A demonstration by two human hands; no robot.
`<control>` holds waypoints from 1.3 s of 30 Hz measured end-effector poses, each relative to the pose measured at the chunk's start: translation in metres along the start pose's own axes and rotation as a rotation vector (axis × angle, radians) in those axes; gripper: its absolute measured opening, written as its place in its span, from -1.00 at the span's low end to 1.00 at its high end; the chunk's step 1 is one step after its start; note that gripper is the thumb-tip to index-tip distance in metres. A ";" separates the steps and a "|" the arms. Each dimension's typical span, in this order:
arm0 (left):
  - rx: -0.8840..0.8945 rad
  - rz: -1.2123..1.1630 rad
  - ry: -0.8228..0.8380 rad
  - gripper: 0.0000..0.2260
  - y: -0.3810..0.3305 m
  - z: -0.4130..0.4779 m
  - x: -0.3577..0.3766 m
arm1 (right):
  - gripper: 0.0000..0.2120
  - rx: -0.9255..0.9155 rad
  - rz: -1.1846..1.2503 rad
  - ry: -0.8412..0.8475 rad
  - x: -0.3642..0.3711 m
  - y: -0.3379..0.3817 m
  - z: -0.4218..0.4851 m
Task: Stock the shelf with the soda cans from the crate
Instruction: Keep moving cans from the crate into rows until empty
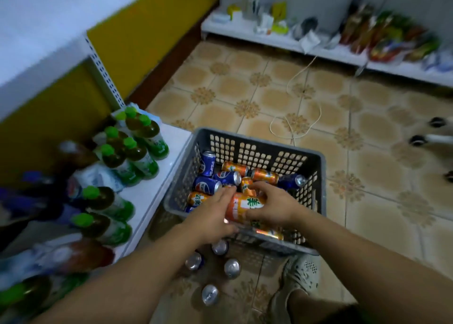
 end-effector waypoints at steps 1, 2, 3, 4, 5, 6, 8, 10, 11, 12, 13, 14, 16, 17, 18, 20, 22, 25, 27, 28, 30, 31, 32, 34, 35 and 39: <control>0.022 -0.002 -0.042 -0.10 -0.009 -0.014 -0.016 | -0.25 -0.034 0.010 0.007 -0.005 0.022 -0.014; 0.036 -0.018 -0.080 -0.11 -0.015 -0.028 -0.032 | -0.26 -0.073 0.012 0.009 -0.010 0.045 -0.030; 0.032 -0.045 -0.116 -0.12 -0.019 -0.043 -0.048 | -0.26 -0.107 0.011 0.002 -0.016 0.066 -0.045; 0.021 -0.078 -0.167 -0.15 -0.023 -0.059 -0.065 | -0.27 -0.144 0.023 -0.020 -0.023 0.086 -0.061; 0.004 -0.115 -0.237 -0.18 -0.025 -0.077 -0.084 | -0.27 -0.182 0.075 -0.055 -0.029 0.104 -0.077; -0.018 -0.158 -0.319 -0.20 -0.027 -0.096 -0.102 | -0.27 -0.218 0.179 -0.103 -0.035 0.120 -0.092; -0.066 -0.278 -0.497 -0.27 -0.030 -0.136 -0.139 | -0.30 -0.283 0.507 -0.226 -0.045 0.147 -0.122; -0.090 -0.425 -0.648 -0.35 -0.035 -0.175 -0.167 | -0.33 -0.333 0.733 -0.276 -0.042 0.178 -0.150; -0.087 -0.488 -0.700 -0.37 -0.036 -0.192 -0.177 | -0.35 -0.356 0.769 -0.266 -0.036 0.197 -0.163; -0.085 -0.534 -0.734 -0.36 -0.035 -0.207 -0.186 | -0.35 -0.388 0.778 -0.249 -0.030 0.217 -0.177; -0.085 -0.572 -0.762 -0.36 -0.035 -0.224 -0.194 | -0.34 -0.431 0.747 -0.247 -0.027 0.238 -0.190; -0.082 -0.597 -0.784 -0.36 -0.036 -0.243 -0.201 | -0.29 -0.476 0.696 -0.257 -0.025 0.257 -0.203; -0.065 -0.607 -0.805 -0.40 -0.037 -0.281 -0.214 | -0.15 -0.573 0.613 -0.267 -0.018 0.293 -0.226; -0.063 -0.605 -0.811 -0.42 -0.037 -0.299 -0.219 | -0.10 -0.606 0.589 -0.258 -0.011 0.310 -0.236; -0.068 -0.614 -0.814 -0.42 -0.034 -0.318 -0.223 | -0.06 -0.628 0.566 -0.244 -0.001 0.326 -0.245; -0.086 -0.639 -0.817 -0.41 -0.020 -0.349 -0.230 | -0.06 -0.653 0.520 -0.212 0.020 0.355 -0.258; -0.135 -0.643 -0.838 -0.40 0.000 -0.380 -0.237 | -0.16 -0.687 0.465 -0.183 0.043 0.384 -0.268; -0.216 -0.552 -0.820 -0.50 0.029 -0.428 -0.244 | -0.34 -0.762 0.382 -0.117 0.080 0.425 -0.281; -0.324 -0.428 -0.812 -0.55 0.054 -0.464 -0.243 | -0.40 -0.800 0.342 -0.061 0.107 0.448 -0.287; -0.388 -0.365 -0.812 -0.58 0.066 -0.482 -0.242 | -0.40 -0.817 0.329 -0.032 0.120 0.459 -0.289; -0.481 -0.256 -0.834 -0.61 0.084 -0.518 -0.241 | -0.38 -0.844 0.296 0.023 0.146 0.479 -0.294; -0.527 -0.192 -0.839 -0.60 0.090 -0.534 -0.241 | -0.36 -0.861 0.276 0.042 0.158 0.489 -0.297; -0.583 -0.123 -0.836 -0.57 0.098 -0.551 -0.241 | -0.34 -0.879 0.259 0.061 0.170 0.499 -0.299; -0.706 -0.017 -0.804 -0.52 0.116 -0.583 -0.238 | -0.33 -0.905 0.233 0.101 0.193 0.515 -0.303; -0.770 0.017 -0.769 -0.49 0.128 -0.599 -0.234 | -0.34 -0.917 0.221 0.123 0.204 0.522 -0.306; -1.037 0.089 -0.616 -0.38 0.170 -0.654 -0.211 | -0.38 -0.968 0.179 0.173 0.242 0.545 -0.309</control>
Point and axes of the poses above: each hand's wrist, its own z-axis towards the middle knuckle, its own x-axis out of the palm, y = z × x, the point moved 9 cm from there along z, towards the middle knuckle, and after that the axes turned 4 degrees about z, right-handed, at the moved point
